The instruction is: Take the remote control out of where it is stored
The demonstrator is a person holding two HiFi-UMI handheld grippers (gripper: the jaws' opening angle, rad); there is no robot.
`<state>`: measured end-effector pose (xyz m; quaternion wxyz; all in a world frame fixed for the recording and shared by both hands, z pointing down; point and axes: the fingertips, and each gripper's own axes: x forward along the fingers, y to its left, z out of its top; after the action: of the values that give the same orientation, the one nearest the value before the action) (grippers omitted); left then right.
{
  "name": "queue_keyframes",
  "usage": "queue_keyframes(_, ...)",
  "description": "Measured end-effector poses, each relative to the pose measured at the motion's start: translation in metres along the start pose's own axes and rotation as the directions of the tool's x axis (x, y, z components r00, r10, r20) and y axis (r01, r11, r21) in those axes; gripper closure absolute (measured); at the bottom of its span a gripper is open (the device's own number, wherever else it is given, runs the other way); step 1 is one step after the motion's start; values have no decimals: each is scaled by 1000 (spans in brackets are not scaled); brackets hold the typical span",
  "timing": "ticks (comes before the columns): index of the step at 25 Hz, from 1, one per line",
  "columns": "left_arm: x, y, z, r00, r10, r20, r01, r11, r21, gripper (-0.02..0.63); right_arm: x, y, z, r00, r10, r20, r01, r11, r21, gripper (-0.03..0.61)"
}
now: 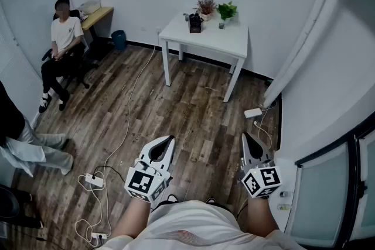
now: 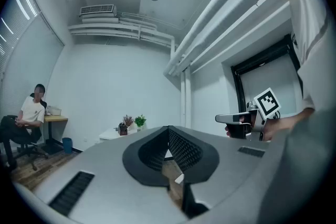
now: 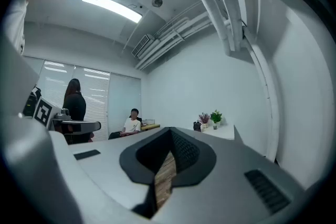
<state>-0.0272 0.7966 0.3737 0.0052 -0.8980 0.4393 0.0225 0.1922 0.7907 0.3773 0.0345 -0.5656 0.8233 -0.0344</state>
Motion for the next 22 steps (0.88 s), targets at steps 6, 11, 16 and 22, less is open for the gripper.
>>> queue_keyframes(6,-2,4,1,1000,7,-4,-7,1000,-3,606,4,3,-1,1000,3,-6,-3,1000,-7,566)
queue_keyframes(11,-4,11,-1,1000,11,-4,-11,1000,-11,606,10,9,-3,1000,7,-11,-7,1000,-21,566)
queue_keyframes(16,-7,15,1,1000,-6,17,7,998,-55,606,16,19,-3,999,49,-9,-48,999,18,566)
queue_keyframes(22,-11,35,1,999,-36,18,37,997,-62,606,35,35,-10,999,46,-15,-46,998,33,566)
